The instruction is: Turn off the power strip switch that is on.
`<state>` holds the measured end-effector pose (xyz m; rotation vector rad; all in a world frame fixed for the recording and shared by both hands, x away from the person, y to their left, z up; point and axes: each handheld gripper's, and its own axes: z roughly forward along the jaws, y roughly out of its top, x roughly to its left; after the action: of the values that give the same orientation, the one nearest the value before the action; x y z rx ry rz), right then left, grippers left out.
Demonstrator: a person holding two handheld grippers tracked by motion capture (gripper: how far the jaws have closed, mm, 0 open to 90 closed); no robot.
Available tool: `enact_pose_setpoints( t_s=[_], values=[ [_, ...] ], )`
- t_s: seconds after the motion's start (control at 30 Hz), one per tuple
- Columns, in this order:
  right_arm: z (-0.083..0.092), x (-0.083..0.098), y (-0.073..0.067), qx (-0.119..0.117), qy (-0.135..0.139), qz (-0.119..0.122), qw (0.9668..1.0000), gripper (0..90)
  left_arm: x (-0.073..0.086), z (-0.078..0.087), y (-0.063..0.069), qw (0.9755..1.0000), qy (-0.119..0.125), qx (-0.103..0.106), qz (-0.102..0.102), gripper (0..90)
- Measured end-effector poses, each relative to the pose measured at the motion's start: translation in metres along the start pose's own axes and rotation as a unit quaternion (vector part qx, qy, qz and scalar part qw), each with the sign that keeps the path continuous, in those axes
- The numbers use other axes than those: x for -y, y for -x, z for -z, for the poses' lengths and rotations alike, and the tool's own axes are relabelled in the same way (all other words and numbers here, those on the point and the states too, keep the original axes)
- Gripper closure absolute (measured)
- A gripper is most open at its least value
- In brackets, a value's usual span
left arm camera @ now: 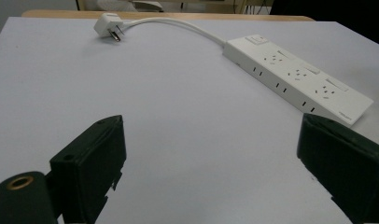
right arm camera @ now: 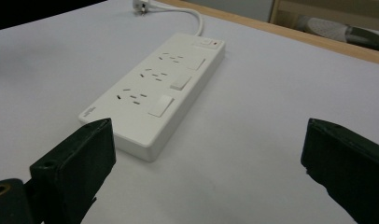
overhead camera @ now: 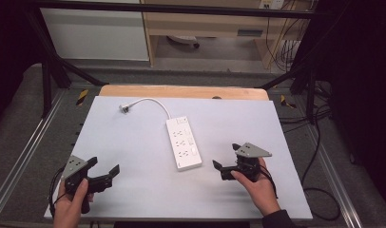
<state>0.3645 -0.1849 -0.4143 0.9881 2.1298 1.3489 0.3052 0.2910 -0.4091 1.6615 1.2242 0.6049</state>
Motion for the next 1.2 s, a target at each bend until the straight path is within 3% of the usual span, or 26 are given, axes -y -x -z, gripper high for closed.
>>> enact_pose_setpoints(
  t_s=[0.23, 0.73, 1.07, 1.2],
  values=[
    [-0.014, -0.013, -0.012, -0.018, -0.021, 0.011, 0.9996, 4.1, 0.001, -0.001, 0.005, 0.9999, -0.005, 0.001, -0.014, 8.1],
    [-0.043, -0.043, -0.008, -0.025, -0.031, 0.008, 0.9992, 4.6, 0.0, 0.001, 0.004, 1.0, 0.001, -0.001, -0.01, 7.4],
    [-0.052, -0.059, -0.008, -0.023, -0.012, -0.002, 0.9997, 13.1, 0.001, 0.001, 0.005, 0.9999, -0.002, 0.0, -0.013, 7.2],
    [-0.055, -0.063, -0.007, -0.023, -0.004, -0.008, 0.9997, 21.9, 0.001, 0.001, 0.005, 0.9999, -0.002, 0.0, -0.014, 7.2]
  ],
)
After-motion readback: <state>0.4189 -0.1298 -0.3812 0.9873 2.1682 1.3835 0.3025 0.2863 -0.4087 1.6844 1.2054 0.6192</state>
